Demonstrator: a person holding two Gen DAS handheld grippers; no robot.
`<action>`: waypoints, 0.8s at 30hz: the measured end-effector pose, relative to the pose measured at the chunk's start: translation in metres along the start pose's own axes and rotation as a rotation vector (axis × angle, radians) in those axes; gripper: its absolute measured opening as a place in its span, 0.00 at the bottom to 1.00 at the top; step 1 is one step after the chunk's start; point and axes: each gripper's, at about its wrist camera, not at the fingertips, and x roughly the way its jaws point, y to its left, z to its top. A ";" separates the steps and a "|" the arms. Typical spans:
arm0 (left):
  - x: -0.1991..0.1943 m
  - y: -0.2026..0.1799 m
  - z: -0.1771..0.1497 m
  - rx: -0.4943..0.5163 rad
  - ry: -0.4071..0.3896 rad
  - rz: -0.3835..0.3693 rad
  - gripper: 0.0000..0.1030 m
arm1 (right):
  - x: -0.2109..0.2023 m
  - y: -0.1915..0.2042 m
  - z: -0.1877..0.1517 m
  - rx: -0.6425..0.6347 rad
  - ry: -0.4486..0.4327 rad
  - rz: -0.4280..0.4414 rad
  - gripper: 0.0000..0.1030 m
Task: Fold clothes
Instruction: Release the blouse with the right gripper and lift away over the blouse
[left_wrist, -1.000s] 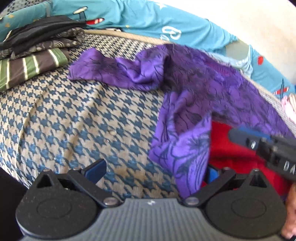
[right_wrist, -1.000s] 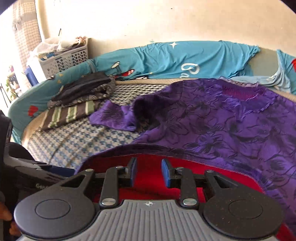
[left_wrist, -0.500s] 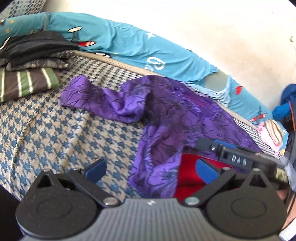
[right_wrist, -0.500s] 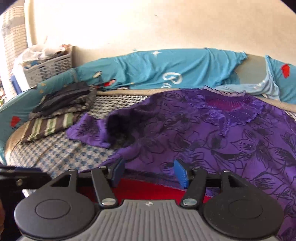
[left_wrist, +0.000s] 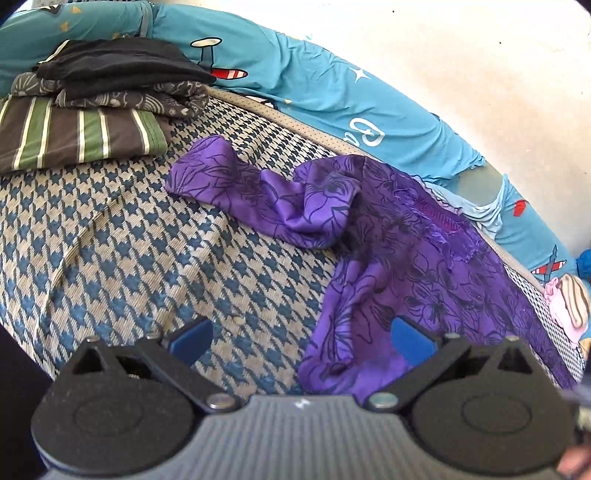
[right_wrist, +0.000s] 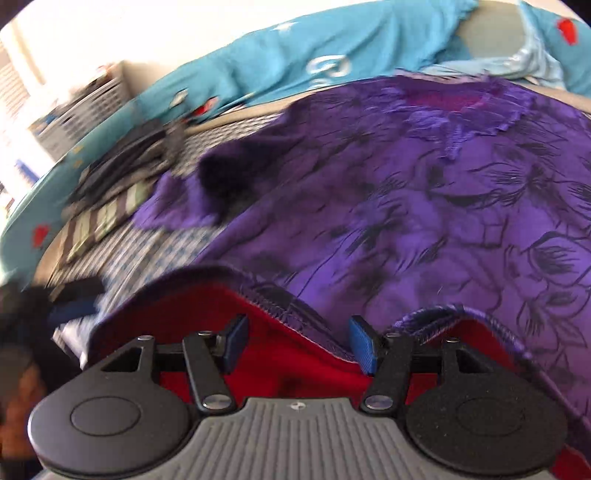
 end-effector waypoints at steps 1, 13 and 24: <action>0.001 -0.001 0.000 0.001 0.001 0.001 1.00 | -0.004 0.004 -0.005 -0.019 0.010 0.025 0.57; 0.018 -0.027 -0.014 0.119 0.059 0.011 1.00 | -0.044 0.025 -0.054 -0.110 0.097 0.127 0.57; 0.036 -0.066 -0.028 0.275 0.106 -0.020 1.00 | -0.083 -0.005 -0.058 -0.061 0.024 0.023 0.58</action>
